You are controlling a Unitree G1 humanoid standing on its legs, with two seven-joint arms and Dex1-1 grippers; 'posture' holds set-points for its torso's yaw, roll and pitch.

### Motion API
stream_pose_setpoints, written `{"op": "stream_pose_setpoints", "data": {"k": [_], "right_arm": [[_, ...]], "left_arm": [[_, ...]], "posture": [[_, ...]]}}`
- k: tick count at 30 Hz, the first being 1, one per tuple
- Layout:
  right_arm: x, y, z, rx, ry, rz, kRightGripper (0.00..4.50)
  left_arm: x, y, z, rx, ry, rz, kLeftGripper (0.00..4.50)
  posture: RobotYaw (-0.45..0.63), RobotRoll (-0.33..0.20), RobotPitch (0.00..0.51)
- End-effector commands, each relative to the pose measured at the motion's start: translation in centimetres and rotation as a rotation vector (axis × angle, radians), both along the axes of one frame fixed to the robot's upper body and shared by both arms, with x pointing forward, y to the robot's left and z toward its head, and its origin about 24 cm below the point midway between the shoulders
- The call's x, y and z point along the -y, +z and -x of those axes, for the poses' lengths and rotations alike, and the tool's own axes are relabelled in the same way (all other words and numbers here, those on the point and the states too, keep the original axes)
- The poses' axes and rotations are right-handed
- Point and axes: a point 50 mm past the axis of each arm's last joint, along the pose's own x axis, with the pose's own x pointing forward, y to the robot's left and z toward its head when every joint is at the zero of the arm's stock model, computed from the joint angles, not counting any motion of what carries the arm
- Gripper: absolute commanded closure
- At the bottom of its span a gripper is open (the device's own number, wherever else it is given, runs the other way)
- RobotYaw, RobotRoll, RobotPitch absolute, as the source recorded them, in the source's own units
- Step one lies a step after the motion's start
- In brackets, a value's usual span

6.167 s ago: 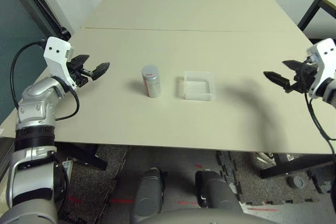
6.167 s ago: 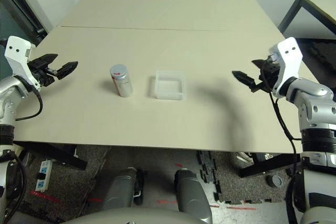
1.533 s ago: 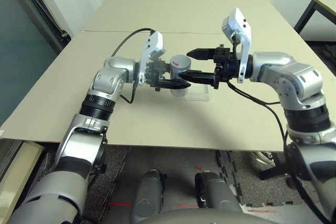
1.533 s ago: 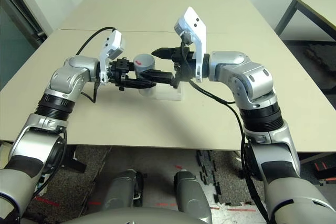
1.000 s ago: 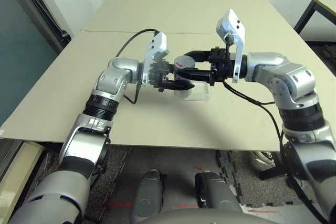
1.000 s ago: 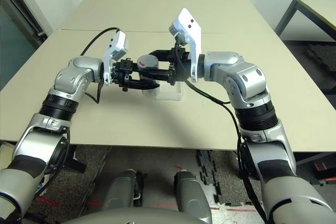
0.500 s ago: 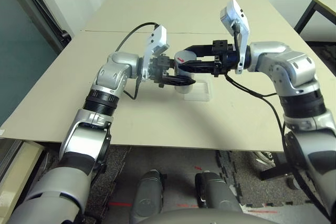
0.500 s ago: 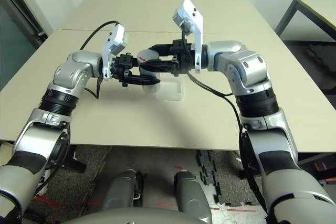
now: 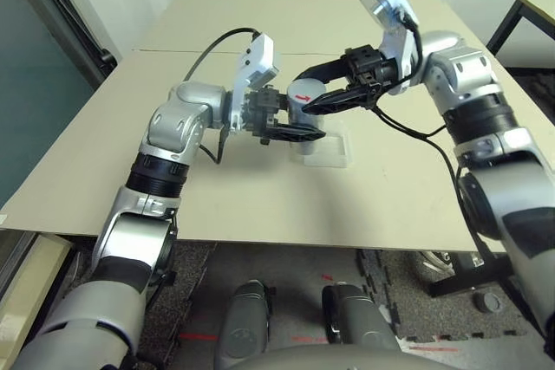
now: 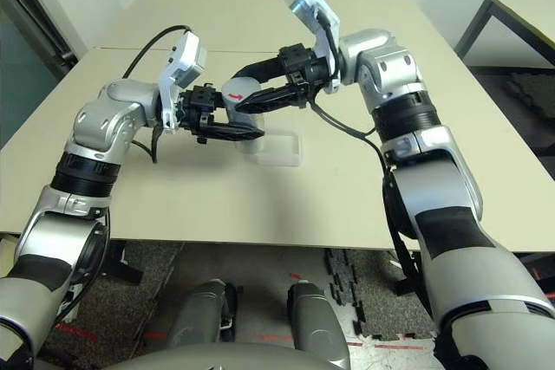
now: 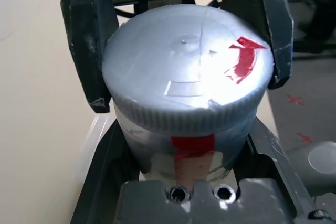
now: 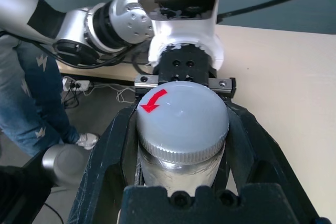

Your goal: Pour the medicine from the bottle into the box.

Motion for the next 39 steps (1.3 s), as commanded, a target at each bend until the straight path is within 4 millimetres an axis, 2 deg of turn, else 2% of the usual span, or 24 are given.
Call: {"op": "stream_pose_setpoints", "data": {"k": [1, 6, 8, 9, 12, 13, 19, 26, 29, 32, 35, 39], "right_arm": [[-0.3, 1.4, -0.6, 0.068, -0.018, 0.011, 1.93], [0.1, 1.9, -0.9, 0.077, -0.041, -0.004, 1.93], [0.5, 2.0, -0.7, 0.079, -0.041, -0.002, 1.19], [0.7, 2.0, -0.7, 0.08, -0.039, 0.0, 1.02], [1.2, 2.2, -0.1, 0.081, -0.028, -0.001, 0.07], [1.4, 2.3, 0.1, 0.08, -0.025, -0.003, 0.0], [3.5, 1.7, 2.6, 0.051, -0.088, -0.042, 0.0], [3.4, 0.2, 6.2, -0.036, -0.242, -0.159, 0.0], [3.1, -0.1, 7.2, -0.063, -0.305, -0.184, 0.0], [2.7, -0.2, 7.3, -0.046, -0.397, -0.196, 0.0], [2.4, -0.3, 6.3, 0.011, -0.519, -0.177, 0.0], [1.6, -0.7, 5.4, 0.057, -0.577, -0.145, 0.0]], "left_arm": [[3.7, 0.4, 2.7, 0.029, -0.246, 0.005, 1.99], [3.8, 0.5, 2.7, 0.028, -0.238, 0.011, 1.99], [3.8, 0.6, 2.7, 0.029, -0.234, 0.013, 1.99], [3.7, 0.6, 2.7, 0.029, -0.233, 0.013, 1.99], [3.6, 0.6, 2.5, 0.03, -0.222, 0.014, 1.99], [3.6, 0.6, 2.5, 0.03, -0.218, 0.015, 1.99], [3.0, 0.7, 1.6, 0.034, -0.155, 0.035, 1.99], [2.0, 0.4, -0.1, 0.032, -0.071, 0.054, 1.99], [1.5, 0.2, -0.8, 0.031, -0.04, 0.059, 1.99], [1.3, -0.1, -1.4, 0.028, -0.024, 0.057, 1.99], [1.3, -0.6, -1.6, 0.025, -0.021, 0.048, 1.99], [1.5, -1.0, -1.8, 0.026, -0.024, 0.037, 1.99]], "posture": [[0.14, 0.0, 0.074], [0.14, 0.0, 0.074], [0.14, 0.0, 0.076], [0.14, 0.0, 0.076], [0.13, 0.0, 0.076], [0.13, 0.0, 0.078], [0.1, 0.0, 0.082], [0.06, 0.0, 0.082], [0.04, 0.0, 0.079], [0.03, 0.0, 0.078], [0.01, 0.0, 0.074], [0.01, 0.0, 0.068]]}}
